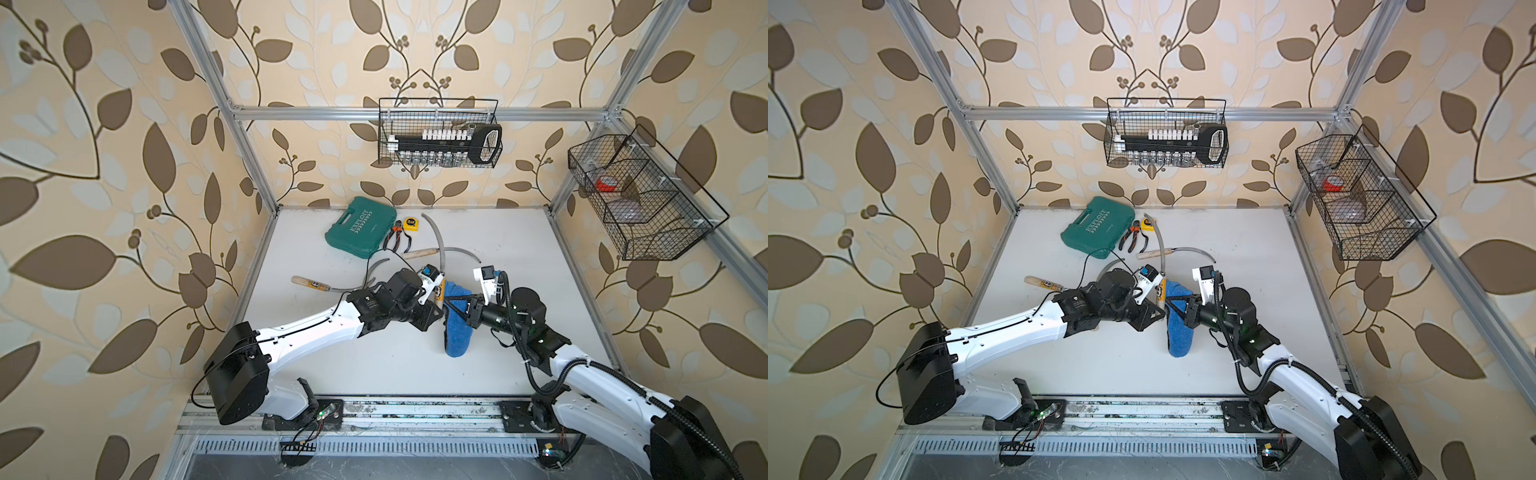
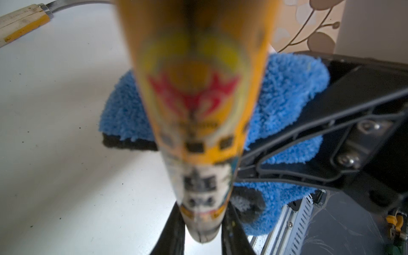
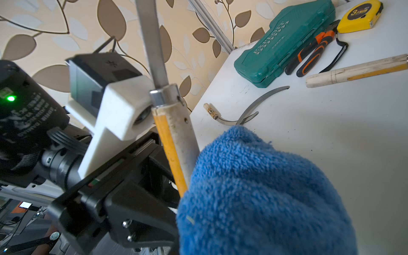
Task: Wipe small sickles with rags
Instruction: Wipe the small sickle.
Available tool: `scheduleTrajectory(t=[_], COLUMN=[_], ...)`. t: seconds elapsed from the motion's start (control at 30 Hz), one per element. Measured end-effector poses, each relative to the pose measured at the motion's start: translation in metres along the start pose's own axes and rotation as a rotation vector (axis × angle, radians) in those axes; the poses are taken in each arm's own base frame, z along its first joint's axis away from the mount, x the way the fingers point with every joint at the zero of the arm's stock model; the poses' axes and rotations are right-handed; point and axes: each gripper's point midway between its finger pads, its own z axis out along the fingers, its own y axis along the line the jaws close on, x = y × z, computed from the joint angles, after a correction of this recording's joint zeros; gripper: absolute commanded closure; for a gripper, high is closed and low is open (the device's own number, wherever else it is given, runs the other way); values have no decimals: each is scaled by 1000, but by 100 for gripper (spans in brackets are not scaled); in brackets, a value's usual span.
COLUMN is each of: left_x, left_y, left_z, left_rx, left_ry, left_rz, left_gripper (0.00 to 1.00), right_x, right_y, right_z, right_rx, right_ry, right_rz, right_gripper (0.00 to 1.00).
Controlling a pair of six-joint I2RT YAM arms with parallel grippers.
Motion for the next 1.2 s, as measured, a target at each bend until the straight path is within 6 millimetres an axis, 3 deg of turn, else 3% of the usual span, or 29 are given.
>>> scheduleTrajectory(t=[0.23,0.5,0.6,0.93,1.2], left_x=[-1,1,1,19,30], left_y=[1,-11,-10,2,7], left_z=[0,8,14,33,36], left_rx=[-1,66,67,39,31], left_ry=[-3,31,46,119,143], left_rz=[2,37,38,16,9], left_gripper=[100,100,100,100,100], right_x=[-8,-70,-75,-63,-107], right_y=[-5,-2,-9,-36,-34], right_z=[7,12,16,24,28], right_rx=[12,-4,3,49,40], right_ry=[12,-59,-51,6,-47], right_rz=[15,-2,2,37,7], right_gripper=[100,100,100,100,100])
